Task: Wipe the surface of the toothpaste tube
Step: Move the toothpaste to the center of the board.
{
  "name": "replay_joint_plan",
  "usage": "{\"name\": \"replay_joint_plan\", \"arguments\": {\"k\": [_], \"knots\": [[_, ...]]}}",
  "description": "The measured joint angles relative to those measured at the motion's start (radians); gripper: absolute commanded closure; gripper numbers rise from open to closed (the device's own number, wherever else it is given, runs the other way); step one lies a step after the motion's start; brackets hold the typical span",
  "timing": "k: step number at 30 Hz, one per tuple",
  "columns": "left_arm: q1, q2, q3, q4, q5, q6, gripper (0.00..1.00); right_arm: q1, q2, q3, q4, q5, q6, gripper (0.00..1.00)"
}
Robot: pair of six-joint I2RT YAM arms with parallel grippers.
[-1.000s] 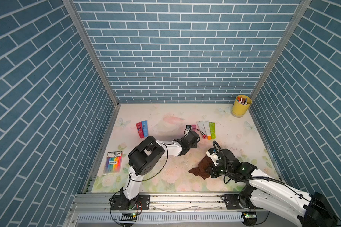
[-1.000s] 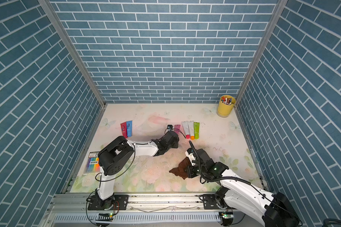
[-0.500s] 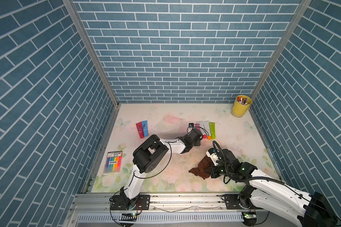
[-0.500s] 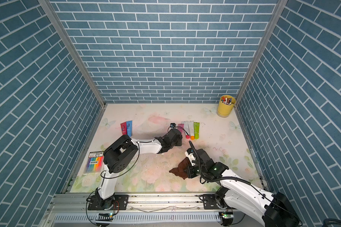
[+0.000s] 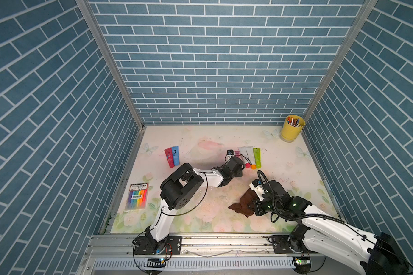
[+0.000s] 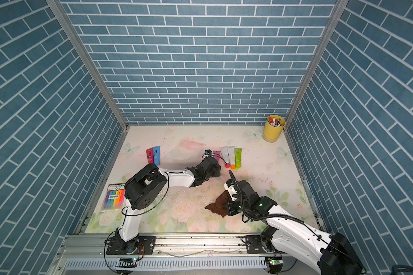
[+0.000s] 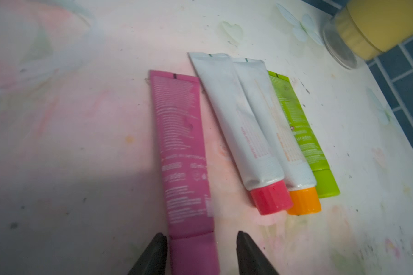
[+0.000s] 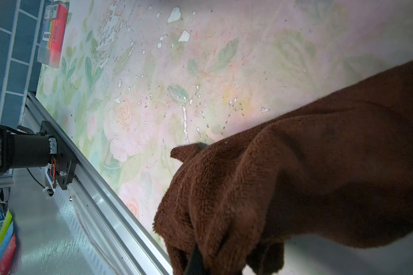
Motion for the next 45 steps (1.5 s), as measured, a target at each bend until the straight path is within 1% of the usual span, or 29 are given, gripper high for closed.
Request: {"name": "replay_joint_plan", "arguments": {"k": [1, 3, 6, 12, 16, 22, 27, 35, 45], "knots": [[0.003, 0.002, 0.01, 0.0, 0.012, 0.008, 0.3, 0.0, 0.0, 0.0, 0.0, 0.0, 0.0, 1.0], [0.016, 0.002, 0.015, 0.011, 0.042, 0.024, 0.26, 0.0, 0.001, 0.0, 0.0, 0.0, 0.0, 1.0], [0.049, -0.002, 0.006, 0.024, 0.077, 0.039, 0.24, 0.0, 0.003, 0.0, 0.0, 0.0, 0.0, 1.0], [0.125, -0.019, -0.016, 0.031, 0.148, 0.075, 0.26, 0.0, 0.01, 0.0, 0.0, 0.0, 0.0, 1.0], [0.158, -0.019, -0.02, 0.043, 0.235, 0.082, 0.29, 0.0, 0.013, 0.0, 0.0, 0.001, 0.0, 1.0], [0.163, -0.008, -0.046, 0.129, 0.384, 0.068, 0.34, 0.0, 0.016, 0.0, 0.0, 0.001, 0.0, 1.0], [0.164, 0.037, -0.04, 0.187, 0.455, 0.058, 0.35, 0.0, 0.016, 0.0, 0.0, 0.001, 0.0, 1.0], [0.178, 0.076, -0.027, 0.264, 0.505, 0.043, 0.34, 0.0, 0.016, 0.0, 0.001, 0.001, 0.0, 1.0], [0.207, 0.094, 0.005, 0.254, 0.494, 0.054, 0.33, 0.0, 0.016, 0.0, 0.0, 0.001, 0.0, 1.0]]}}
